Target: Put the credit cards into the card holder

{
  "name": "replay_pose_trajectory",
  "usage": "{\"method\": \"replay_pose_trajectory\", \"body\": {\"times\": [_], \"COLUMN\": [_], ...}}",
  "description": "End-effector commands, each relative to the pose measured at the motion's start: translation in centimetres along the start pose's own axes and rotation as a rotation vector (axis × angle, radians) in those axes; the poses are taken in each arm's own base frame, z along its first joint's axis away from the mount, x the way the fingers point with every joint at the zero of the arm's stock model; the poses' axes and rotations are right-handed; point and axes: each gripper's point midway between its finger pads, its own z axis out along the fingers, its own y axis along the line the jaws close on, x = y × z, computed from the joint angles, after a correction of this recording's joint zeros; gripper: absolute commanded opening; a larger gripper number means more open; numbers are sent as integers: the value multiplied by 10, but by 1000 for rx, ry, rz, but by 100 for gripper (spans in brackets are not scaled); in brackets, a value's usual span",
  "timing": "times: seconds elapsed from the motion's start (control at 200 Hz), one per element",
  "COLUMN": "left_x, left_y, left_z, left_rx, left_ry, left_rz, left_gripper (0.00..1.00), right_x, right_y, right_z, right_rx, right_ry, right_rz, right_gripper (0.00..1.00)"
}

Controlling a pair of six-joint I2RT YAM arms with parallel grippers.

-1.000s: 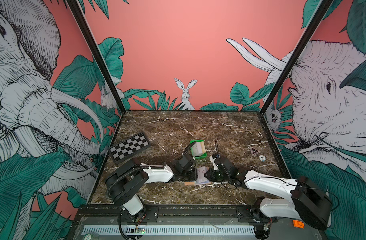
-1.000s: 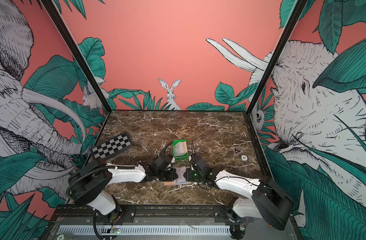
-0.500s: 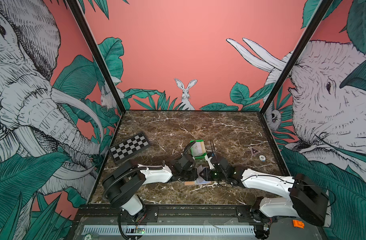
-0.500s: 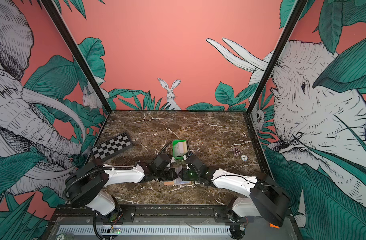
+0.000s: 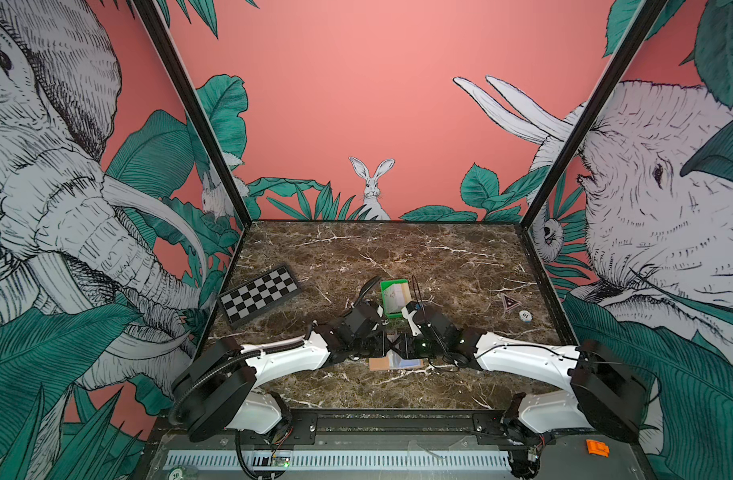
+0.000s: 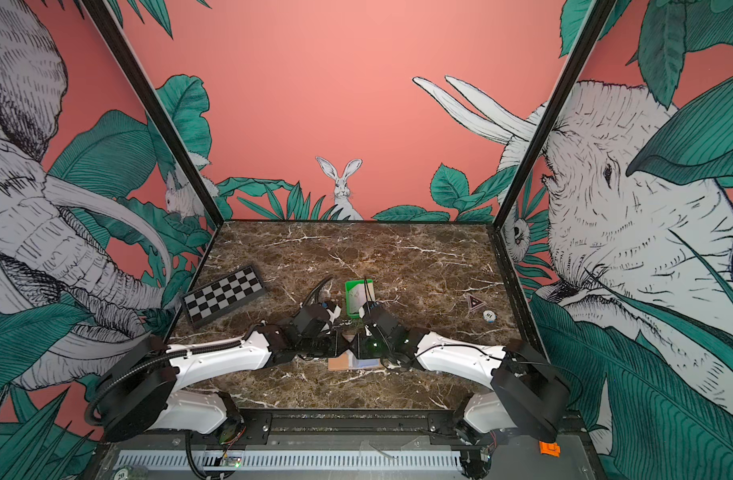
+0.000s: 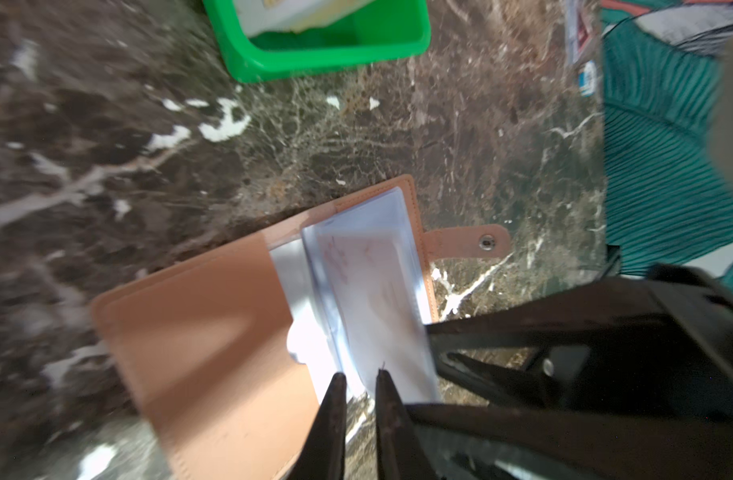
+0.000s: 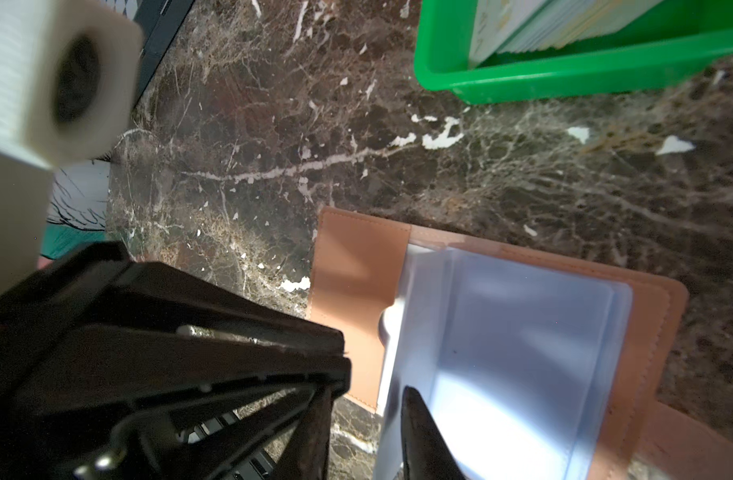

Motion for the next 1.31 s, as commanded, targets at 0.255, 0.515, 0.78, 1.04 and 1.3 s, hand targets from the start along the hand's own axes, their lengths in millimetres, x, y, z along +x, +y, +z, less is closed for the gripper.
{"method": "replay_pose_trajectory", "body": {"times": [0.255,0.515,0.78,1.04,1.3], "left_x": [-17,-20,-22,-37,-51], "left_y": [16,7,1,0,-8], "left_z": [-35,-33,-30,-31,-29], "left_rx": [25,95,132,98,80], "left_ry": [-105,-126,-137,-186,-202], "left_rz": [28,47,67,86,146], "left_gripper": [21,20,21,22,22], "right_x": [-16,-18,-22,-34,-53], "right_y": [37,34,19,1,-26], "right_z": [12,4,-9,-27,-49], "right_rx": [-41,-19,52,99,136], "right_ry": [-3,-25,-73,-108,-161], "right_rz": [-62,-76,-89,-87,-42], "right_gripper": [30,30,31,37,41]}}
